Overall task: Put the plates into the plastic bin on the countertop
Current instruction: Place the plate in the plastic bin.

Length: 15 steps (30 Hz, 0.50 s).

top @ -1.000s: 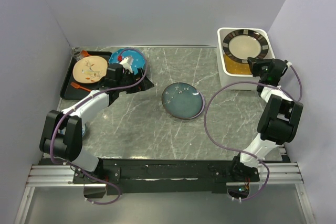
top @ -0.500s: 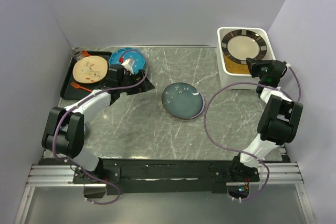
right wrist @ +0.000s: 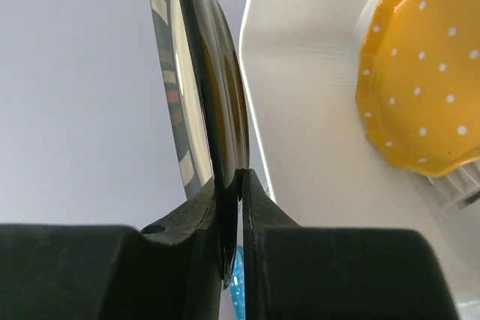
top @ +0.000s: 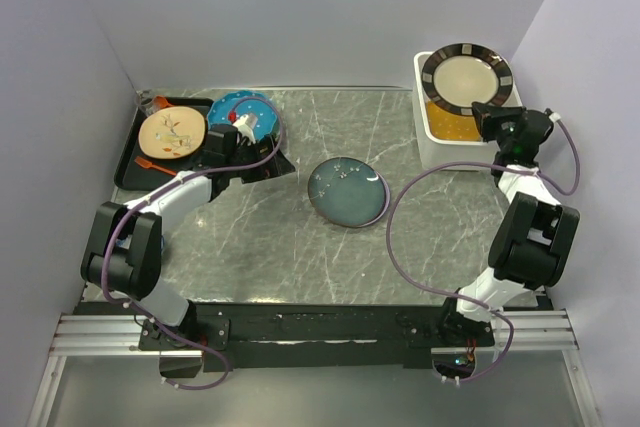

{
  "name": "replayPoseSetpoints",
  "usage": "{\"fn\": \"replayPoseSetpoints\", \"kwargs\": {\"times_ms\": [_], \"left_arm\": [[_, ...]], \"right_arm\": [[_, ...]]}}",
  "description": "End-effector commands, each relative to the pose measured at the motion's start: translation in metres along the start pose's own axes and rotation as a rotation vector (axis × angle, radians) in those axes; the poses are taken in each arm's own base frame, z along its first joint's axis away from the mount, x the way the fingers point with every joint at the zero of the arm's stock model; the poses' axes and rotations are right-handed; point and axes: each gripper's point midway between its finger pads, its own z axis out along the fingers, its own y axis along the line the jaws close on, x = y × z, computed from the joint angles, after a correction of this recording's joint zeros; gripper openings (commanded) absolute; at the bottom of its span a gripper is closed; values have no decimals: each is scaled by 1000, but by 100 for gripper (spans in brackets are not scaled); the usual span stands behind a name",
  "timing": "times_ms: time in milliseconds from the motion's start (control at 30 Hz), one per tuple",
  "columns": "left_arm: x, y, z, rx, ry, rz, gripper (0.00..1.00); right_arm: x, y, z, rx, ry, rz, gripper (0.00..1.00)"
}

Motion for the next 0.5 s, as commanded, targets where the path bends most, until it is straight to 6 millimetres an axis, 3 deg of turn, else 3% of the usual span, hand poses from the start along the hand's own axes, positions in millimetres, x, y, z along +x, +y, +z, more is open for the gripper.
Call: {"fn": "replayPoseSetpoints", "kwargs": {"times_ms": [0,200,467], "left_arm": [[-3,-6,0,33,-8,28,99],[-2,-6,1,35,-2,27,99],[-1,-6,1,34,5,30,99]], "right_arm": [[-31,118,-13,-316,-106,-114,0],[-38,112,8,-307,-131,-125,0],[-36,80,33,-203,-168,-170,0]]}}
